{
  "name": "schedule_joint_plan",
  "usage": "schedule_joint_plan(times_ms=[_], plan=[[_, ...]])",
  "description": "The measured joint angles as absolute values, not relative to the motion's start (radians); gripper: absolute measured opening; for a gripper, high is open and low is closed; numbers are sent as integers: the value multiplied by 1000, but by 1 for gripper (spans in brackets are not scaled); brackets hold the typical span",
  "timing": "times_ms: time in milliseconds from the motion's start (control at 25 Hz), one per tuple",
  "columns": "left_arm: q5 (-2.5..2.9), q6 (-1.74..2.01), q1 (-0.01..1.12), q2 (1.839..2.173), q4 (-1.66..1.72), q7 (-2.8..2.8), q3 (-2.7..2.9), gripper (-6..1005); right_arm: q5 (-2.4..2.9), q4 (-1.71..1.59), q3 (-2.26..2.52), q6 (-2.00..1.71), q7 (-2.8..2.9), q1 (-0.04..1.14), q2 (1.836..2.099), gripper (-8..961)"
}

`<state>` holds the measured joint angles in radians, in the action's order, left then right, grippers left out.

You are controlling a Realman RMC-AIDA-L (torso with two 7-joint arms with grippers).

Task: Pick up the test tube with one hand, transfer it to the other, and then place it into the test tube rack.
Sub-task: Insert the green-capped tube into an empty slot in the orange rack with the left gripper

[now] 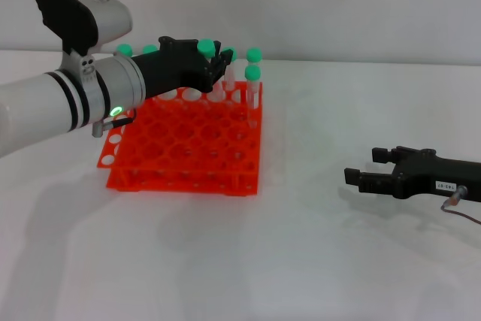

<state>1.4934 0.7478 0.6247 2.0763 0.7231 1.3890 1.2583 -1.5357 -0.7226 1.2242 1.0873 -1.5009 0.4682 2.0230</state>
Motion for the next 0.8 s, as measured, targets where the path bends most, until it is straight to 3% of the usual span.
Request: schedule_joint_plan(times_ms=[800], plan=[[1472, 755, 678, 2079, 611, 1330, 1205, 263, -1535, -722, 1224, 1075, -1494, 470, 2020, 857]])
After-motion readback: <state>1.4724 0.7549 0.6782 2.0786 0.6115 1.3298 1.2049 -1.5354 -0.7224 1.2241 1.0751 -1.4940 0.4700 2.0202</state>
